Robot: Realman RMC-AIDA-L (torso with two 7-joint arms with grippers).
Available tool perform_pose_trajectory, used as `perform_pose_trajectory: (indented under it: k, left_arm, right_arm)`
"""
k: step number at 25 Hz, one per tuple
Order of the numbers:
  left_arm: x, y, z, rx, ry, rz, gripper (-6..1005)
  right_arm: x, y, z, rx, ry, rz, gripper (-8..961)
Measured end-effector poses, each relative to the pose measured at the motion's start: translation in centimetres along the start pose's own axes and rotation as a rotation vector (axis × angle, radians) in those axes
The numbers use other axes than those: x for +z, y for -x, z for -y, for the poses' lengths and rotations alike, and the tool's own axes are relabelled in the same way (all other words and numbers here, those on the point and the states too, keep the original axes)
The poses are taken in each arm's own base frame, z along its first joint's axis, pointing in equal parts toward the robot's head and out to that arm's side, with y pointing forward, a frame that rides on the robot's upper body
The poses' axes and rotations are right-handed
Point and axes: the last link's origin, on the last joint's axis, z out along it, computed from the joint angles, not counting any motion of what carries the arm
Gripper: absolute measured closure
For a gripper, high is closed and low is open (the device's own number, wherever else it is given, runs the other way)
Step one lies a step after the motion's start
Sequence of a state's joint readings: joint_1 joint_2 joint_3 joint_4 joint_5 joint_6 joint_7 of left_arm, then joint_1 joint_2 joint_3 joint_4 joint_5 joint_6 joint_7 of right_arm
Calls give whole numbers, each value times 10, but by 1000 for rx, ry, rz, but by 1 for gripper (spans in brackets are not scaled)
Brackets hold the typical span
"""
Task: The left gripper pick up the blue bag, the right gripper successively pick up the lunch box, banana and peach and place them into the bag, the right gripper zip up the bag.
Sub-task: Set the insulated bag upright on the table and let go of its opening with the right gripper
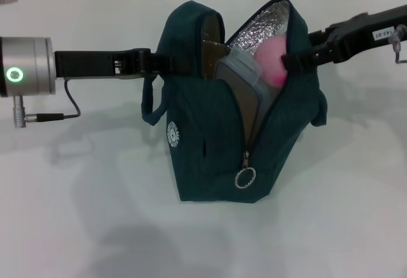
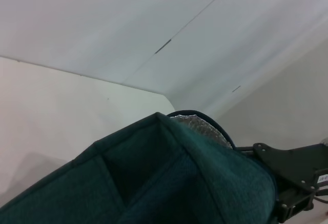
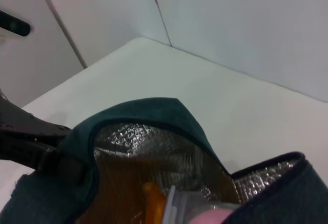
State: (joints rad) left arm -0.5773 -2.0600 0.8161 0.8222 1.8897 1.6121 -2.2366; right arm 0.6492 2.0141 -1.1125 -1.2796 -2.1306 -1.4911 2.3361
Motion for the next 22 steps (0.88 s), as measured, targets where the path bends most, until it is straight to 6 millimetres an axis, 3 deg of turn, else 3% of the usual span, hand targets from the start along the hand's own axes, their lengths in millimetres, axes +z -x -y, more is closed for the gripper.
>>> perform_pose_trajectory:
  k: [4,15,17,22]
  left_arm:
    - [0,0,0,1,0,0,962]
    - [0,0,0,0,1,1,962]
    - [0,0,0,0,1,1,962]
    - [0,0,0,-1,1,1,962]
  right_arm:
    - [4,-3,2,18,7,-7,134]
    - [8,-2,-1,-25,2,-18,282]
    - [7,-1,-2,-36,1,-16,365]
    - [6,3,-6,-76,-1,-8,400]
